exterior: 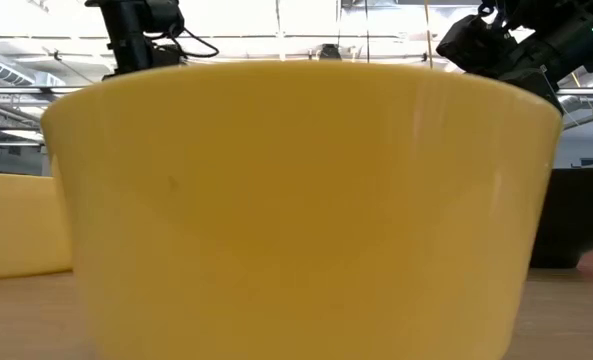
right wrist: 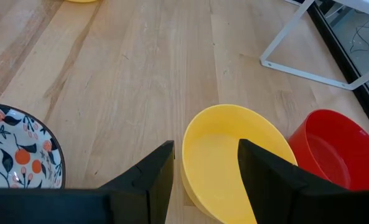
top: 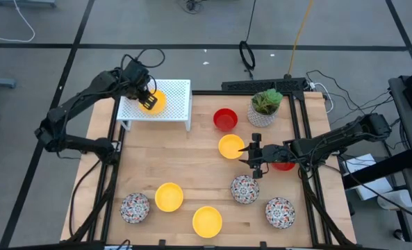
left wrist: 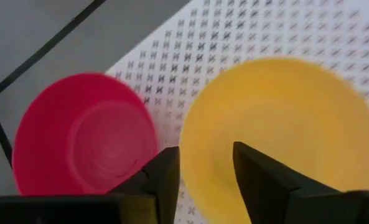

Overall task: Pick & Place Mini bowls
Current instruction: Put the bottom left white patterned bowl on the shelf

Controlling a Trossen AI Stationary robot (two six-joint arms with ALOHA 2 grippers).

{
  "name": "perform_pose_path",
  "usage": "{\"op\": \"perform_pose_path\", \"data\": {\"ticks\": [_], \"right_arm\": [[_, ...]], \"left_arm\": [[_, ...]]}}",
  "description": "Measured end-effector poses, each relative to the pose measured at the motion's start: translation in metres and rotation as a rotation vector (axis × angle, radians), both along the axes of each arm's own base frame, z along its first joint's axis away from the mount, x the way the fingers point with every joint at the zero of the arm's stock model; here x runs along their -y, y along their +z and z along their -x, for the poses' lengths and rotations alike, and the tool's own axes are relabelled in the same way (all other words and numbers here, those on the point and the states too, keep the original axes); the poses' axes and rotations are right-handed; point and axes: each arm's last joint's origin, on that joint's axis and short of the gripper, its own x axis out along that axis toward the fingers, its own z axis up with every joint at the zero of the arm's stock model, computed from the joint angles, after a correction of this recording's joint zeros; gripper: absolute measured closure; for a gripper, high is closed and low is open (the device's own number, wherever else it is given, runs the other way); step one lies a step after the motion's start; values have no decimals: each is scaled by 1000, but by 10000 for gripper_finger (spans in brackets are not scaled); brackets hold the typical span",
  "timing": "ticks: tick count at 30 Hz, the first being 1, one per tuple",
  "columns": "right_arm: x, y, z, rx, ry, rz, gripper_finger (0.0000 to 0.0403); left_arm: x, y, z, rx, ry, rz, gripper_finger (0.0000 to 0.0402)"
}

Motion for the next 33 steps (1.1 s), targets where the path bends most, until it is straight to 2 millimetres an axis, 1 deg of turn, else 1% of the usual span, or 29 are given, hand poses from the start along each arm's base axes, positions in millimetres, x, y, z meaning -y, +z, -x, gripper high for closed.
{"op": "perform_pose_path", "data": {"ticks": [3, 7, 10, 12, 17, 20, 23, 27, 33], "right_arm": [[0, 0, 0, 0, 0, 0, 239], [0, 0, 0, 0, 0, 0, 238], [0, 0, 0, 1, -1, -2, 238], [0, 0, 0, 1, -3, -5, 238], [0, 0, 0, 1, -3, -6, 238], [0, 0, 0, 1, -3, -6, 238], [0, 0, 0, 0, -3, -6, 238], [0, 0, 0, 0, -3, -6, 238], [0, 0, 0, 0, -2, -5, 238]], "left_arm": [[5, 7, -6, 63, -26, 13, 241], [16, 17, -21, 215, -85, 84, 243], [32, 20, -36, 315, -168, 163, 254], [45, 20, -46, 352, -235, 210, 263], [88, 17, -70, 353, -345, 312, 288], [119, 16, -76, 340, -363, 403, 298], [150, 9, -79, 270, -372, 490, 298], [189, -5, -80, 168, -345, 593, 284], [244, -36, -71, 15, -251, 744, 241]]}}
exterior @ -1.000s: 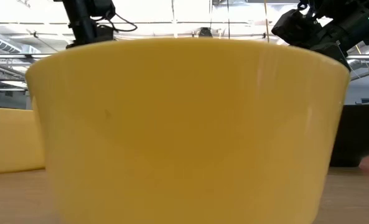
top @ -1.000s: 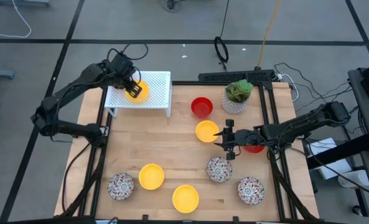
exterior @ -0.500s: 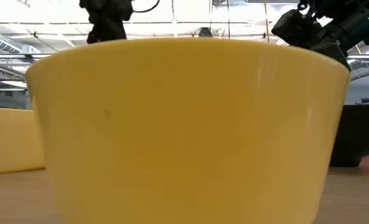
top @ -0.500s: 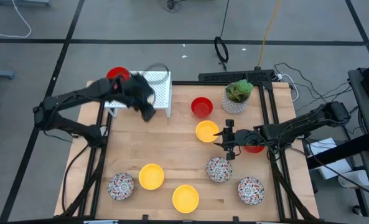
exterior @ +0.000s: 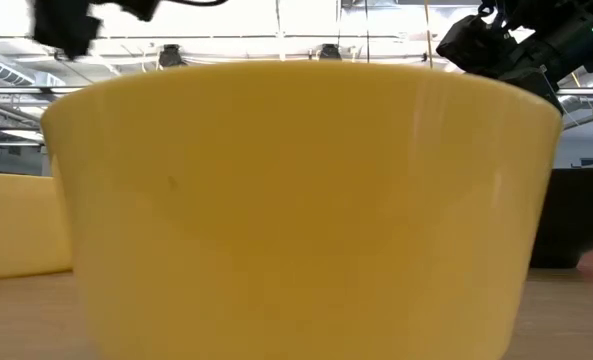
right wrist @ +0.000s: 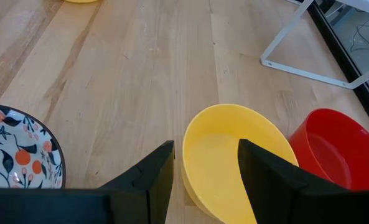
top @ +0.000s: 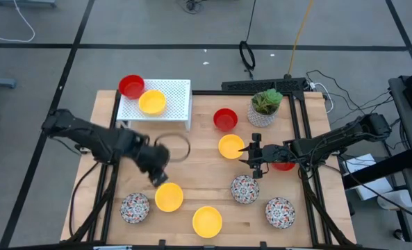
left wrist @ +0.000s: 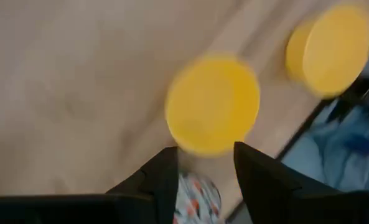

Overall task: Pick & Place Mini bowls
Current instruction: Put the bottom left white patterned bowl on the shelf

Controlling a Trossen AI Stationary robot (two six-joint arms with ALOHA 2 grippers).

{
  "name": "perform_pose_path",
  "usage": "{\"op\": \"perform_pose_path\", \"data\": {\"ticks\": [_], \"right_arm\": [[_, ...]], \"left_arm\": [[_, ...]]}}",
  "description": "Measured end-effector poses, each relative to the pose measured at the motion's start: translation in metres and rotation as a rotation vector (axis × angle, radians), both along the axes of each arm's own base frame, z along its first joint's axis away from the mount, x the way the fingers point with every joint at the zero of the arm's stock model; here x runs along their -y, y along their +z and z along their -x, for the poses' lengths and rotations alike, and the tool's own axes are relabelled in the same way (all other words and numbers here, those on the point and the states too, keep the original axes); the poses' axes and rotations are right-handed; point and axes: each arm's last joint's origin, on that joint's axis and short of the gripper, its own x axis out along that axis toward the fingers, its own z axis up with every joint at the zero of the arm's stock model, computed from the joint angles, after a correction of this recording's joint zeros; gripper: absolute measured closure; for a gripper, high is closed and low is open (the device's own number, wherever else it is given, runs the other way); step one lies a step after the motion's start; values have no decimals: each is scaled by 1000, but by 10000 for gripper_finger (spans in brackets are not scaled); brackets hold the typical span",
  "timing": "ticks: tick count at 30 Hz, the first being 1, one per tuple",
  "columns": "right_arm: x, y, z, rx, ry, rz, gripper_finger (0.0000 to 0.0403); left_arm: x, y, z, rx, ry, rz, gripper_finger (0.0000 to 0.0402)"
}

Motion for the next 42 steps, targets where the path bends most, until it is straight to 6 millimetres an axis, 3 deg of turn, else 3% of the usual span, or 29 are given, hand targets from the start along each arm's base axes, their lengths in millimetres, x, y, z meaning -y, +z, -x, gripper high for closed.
{"op": "perform_pose_path", "data": {"ticks": [6, 15, 25, 30, 34, 40, 42], "right_arm": [[0, 0, 0, 0, 1, 1, 238], [0, 0, 0, -1, 1, 1, 238], [0, 0, 0, 4, -15, -26, 238], [0, 0, 0, 7, -26, -42, 238], [0, 0, 0, 7, -26, -43, 238], [0, 0, 0, 7, -26, -43, 238], [0, 0, 0, 7, -26, -43, 238]], "left_arm": [[52, -24, 11, -163, 6, 53, 193], [115, -57, 2, -168, -50, 125, 165], [140, -102, 4, -345, 22, 16, 165], [141, -112, 2, -390, 13, 6, 167], [142, -113, 2, -380, -14, 1, 220], [142, -112, 4, -381, -69, -10, 370], [139, -109, 7, -404, -82, -18, 382]]}}
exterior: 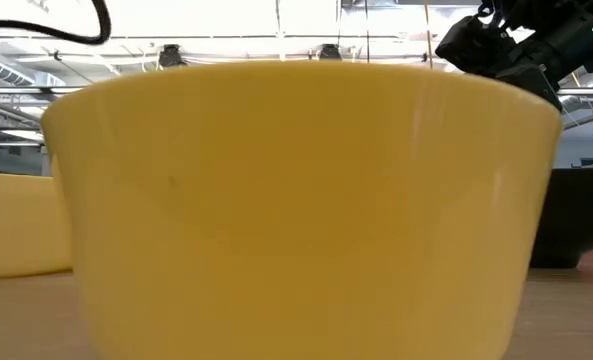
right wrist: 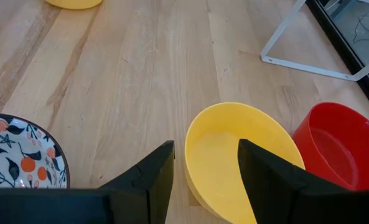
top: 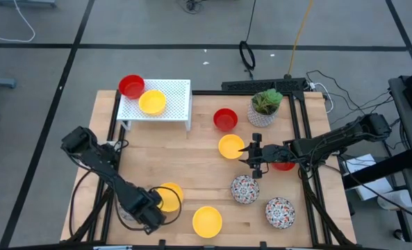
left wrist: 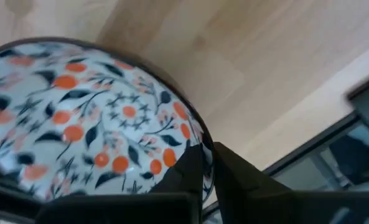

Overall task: Pick & Place Mini bowls
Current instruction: Put the bottom left white patterned bowl on the shelf

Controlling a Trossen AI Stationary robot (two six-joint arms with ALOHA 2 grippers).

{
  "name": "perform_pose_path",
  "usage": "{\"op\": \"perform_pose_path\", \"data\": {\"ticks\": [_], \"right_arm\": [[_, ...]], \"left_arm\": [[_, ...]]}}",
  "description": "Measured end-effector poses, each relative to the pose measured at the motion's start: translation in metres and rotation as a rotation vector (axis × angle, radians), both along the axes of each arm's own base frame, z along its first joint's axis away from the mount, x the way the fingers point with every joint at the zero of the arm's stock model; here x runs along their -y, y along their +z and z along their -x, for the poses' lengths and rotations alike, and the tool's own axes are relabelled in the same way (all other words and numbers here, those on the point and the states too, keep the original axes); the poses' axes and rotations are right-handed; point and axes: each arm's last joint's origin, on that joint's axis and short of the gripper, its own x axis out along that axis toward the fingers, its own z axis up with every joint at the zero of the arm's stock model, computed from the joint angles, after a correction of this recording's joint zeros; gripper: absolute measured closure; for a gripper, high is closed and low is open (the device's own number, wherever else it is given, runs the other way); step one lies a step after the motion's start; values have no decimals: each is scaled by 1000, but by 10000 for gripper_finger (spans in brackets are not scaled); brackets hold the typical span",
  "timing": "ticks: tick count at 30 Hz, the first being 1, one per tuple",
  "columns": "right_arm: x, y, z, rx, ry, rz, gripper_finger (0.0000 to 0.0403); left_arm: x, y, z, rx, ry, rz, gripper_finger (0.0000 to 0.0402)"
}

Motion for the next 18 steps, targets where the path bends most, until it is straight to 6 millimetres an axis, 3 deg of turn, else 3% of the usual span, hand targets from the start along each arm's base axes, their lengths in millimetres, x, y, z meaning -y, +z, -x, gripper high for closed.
{"op": "perform_pose_path", "data": {"ticks": [5, 10, 18], "right_arm": [[0, 0, 0, -4, 0, 1, 238], [0, 0, 0, -5, 0, 1, 238], [0, -1, 0, -7, 0, 2, 238]], "left_arm": [[-8, 0, 7, -60, -37, -62, 363], [-19, 15, 14, -74, -28, -86, 392], [-46, 60, 11, 174, -12, -201, 394]]}}
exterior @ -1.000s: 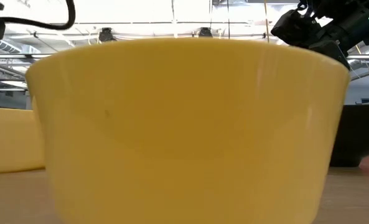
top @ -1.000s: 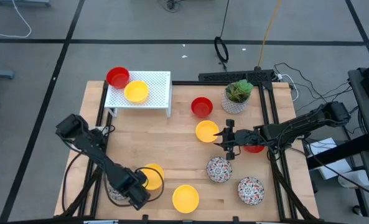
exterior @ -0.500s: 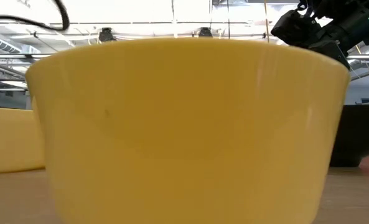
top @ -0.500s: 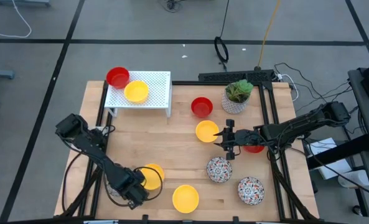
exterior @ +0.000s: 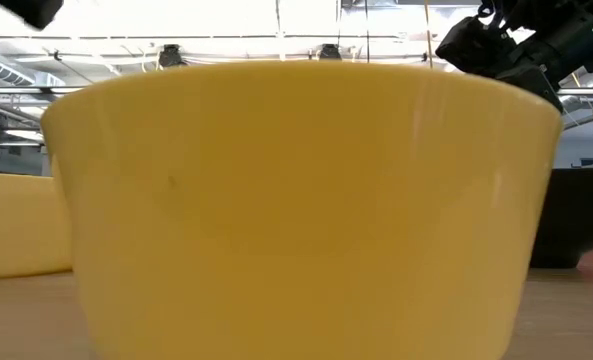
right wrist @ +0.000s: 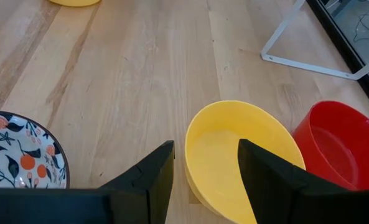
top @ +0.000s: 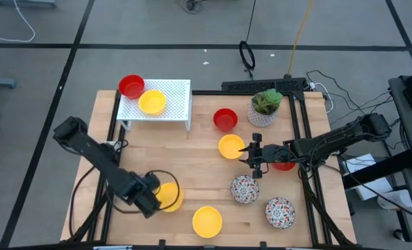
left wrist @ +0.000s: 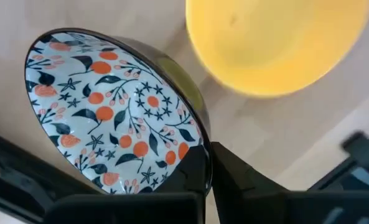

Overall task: Pick & Place Mini bowls
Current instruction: Put the bottom left white patterned bowl on the shelf

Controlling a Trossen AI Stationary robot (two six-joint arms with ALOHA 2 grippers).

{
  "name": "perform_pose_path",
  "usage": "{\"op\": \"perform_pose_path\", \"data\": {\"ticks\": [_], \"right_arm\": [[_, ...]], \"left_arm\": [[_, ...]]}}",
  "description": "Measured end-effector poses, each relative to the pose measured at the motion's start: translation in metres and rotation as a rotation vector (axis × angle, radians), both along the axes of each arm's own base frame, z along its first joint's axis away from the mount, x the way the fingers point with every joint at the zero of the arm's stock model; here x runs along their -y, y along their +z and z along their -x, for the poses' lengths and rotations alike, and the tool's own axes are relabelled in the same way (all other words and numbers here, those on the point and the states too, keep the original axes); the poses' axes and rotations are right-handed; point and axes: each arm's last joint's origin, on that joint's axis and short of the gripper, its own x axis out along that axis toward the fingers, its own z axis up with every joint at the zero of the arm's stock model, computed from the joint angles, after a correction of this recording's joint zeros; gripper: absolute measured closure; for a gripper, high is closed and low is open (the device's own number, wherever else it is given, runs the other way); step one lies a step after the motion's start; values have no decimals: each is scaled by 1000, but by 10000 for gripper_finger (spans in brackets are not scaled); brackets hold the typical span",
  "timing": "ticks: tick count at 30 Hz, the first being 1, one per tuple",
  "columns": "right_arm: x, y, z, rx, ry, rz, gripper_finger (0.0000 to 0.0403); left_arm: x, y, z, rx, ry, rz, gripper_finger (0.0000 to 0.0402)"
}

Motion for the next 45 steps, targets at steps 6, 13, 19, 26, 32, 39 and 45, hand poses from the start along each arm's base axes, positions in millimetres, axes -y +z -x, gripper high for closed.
{"op": "perform_pose_path", "data": {"ticks": [6, 13, 19, 26, 32, 39, 45], "right_arm": [[0, -2, 1, 3, 1, 1, 238], [2, -18, 10, -22, 1, 10, 238], [2, -17, 8, 98, 36, 43, 238], [5, -10, 5, 155, 71, 136, 238], [17, -8, 2, 172, 12, 140, 238], [30, -6, 1, 208, -86, 83, 238], [35, -2, -1, 255, -118, 70, 238]], "left_arm": [[-28, 33, -20, 253, -157, -123, 385], [-86, 47, -56, 285, -345, -220, 394], [-139, 73, -73, 317, -428, -387, 389], [-197, 103, -84, 337, -538, -634, 386], [-251, 108, -87, 288, -603, -772, 393], [-300, 94, -81, 143, -621, -762, 381], [-321, 72, -84, 24, -697, -696, 394]]}}
